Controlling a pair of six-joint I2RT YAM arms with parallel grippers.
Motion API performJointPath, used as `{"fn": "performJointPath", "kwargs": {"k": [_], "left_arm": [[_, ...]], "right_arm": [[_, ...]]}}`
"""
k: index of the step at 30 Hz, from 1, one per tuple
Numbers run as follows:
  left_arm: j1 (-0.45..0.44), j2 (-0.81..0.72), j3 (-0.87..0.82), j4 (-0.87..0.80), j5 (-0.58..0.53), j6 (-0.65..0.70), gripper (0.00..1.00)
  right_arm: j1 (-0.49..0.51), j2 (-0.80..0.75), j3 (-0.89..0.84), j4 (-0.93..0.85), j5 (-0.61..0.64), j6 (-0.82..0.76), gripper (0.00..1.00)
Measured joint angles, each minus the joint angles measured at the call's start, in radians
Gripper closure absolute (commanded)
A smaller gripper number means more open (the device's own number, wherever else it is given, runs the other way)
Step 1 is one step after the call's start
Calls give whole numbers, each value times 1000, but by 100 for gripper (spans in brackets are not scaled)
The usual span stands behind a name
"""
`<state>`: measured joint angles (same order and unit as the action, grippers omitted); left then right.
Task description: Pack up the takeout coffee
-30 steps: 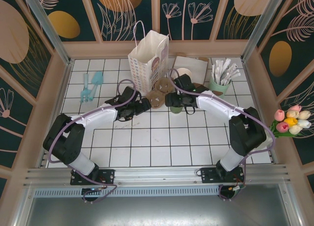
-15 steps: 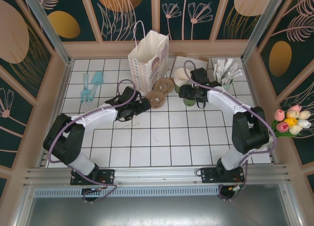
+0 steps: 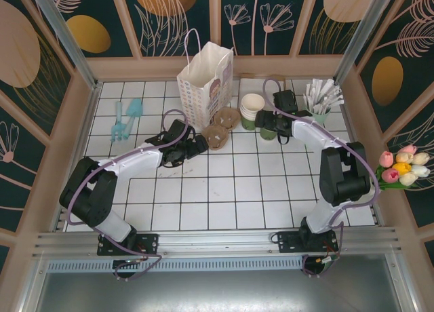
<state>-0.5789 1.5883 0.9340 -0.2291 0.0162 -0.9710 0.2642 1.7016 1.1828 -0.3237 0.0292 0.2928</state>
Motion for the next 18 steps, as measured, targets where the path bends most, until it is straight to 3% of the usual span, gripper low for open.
{"fn": "performJointPath", "kwargs": {"k": [18], "left_arm": [[0, 0, 0, 0, 0, 1, 1]], "right_arm": [[-3, 3, 24, -33, 0, -34, 2]]}}
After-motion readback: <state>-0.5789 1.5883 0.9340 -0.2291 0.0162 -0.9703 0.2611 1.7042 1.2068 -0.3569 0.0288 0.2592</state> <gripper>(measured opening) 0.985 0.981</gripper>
